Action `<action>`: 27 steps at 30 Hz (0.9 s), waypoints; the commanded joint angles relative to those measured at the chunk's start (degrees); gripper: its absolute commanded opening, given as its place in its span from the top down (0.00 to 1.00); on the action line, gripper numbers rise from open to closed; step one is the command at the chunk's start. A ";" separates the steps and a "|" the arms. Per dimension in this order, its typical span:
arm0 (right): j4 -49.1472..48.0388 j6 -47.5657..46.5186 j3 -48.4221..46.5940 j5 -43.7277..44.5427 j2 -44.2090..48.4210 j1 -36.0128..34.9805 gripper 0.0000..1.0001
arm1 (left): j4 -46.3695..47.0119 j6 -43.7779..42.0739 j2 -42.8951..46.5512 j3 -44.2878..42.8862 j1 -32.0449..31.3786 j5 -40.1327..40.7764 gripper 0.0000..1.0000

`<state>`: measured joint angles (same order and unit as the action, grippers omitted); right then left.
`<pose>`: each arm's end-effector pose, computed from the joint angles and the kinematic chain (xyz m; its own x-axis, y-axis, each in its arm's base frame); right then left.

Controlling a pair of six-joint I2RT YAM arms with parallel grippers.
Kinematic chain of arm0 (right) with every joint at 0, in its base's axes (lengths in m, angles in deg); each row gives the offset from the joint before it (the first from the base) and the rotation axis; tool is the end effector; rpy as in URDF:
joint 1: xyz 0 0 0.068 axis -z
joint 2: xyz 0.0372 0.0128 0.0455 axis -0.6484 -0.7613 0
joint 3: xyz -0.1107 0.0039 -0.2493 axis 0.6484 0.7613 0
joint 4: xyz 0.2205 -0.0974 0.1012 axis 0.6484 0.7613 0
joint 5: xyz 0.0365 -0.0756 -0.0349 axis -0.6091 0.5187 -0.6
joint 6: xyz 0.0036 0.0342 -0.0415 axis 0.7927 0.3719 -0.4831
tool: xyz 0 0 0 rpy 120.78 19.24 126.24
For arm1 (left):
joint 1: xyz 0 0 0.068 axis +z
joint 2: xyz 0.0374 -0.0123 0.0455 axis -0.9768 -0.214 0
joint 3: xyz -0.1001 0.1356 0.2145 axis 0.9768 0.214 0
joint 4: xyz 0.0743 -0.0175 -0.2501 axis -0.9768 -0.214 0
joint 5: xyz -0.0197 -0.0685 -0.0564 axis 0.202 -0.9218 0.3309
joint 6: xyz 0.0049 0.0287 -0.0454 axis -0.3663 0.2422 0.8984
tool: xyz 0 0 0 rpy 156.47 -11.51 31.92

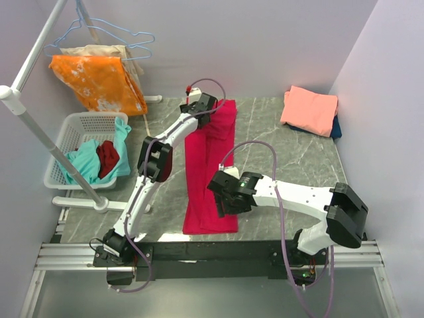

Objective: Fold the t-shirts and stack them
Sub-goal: Fold the tshirt

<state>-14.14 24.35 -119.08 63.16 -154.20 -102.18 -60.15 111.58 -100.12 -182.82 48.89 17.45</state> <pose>0.1319 0.2320 0.2207 -0.9206 -0.2311 -0.3146 -0.2667 0.9609 0.0746 0.5178 -0.2605 0.1515 -0.5624 -0.2347 -0.7929 -0.3362 0.9409 -0.0401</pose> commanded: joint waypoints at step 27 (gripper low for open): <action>-2.90 3.20 -5.39 14.75 6.13 9.98 0.15 | -5.50 -0.80 48.63 45.77 0.45 -16.09 0.05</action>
<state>-14.36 26.49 -124.61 75.92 -151.07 -96.19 -60.80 106.75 -61.56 -151.77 49.26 9.16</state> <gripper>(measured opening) 0.955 0.907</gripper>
